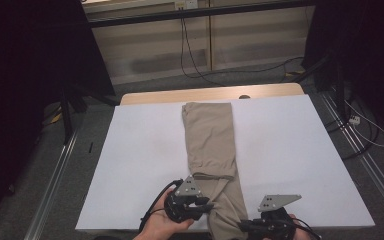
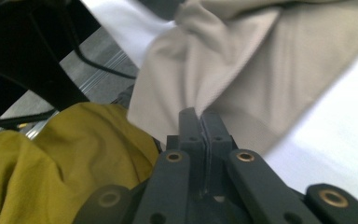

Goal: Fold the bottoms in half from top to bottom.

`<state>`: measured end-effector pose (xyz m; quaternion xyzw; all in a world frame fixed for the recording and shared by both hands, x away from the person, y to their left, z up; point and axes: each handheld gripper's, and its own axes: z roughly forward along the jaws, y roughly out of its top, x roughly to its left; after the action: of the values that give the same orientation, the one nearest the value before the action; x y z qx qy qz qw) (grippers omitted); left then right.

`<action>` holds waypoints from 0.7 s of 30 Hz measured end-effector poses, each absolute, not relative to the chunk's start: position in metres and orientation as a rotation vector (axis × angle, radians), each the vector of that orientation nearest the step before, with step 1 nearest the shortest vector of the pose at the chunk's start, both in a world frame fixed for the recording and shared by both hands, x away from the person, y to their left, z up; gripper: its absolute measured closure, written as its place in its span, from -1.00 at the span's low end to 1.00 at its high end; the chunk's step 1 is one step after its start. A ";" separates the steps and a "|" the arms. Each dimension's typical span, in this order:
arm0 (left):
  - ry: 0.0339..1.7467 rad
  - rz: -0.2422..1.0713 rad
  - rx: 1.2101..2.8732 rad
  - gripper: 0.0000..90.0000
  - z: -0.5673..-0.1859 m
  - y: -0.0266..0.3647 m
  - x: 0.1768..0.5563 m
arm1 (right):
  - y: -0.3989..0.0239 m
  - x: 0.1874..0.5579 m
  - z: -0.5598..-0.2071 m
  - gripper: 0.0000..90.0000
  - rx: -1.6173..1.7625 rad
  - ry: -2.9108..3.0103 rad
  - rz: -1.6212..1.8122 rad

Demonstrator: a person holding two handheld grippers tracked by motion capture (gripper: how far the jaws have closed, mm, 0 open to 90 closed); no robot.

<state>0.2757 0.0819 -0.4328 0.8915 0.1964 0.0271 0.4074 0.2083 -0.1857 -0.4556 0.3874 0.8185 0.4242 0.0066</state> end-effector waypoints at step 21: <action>0.277 -0.012 2.369 0.95 -0.447 0.075 0.243 | -0.178 0.240 -0.458 1.00 1.146 2.585 1.185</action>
<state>0.2427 0.0745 -0.4474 0.9231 0.1080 -0.0045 0.3691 0.2403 -0.1782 -0.4576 0.3735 0.8426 0.3862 0.0380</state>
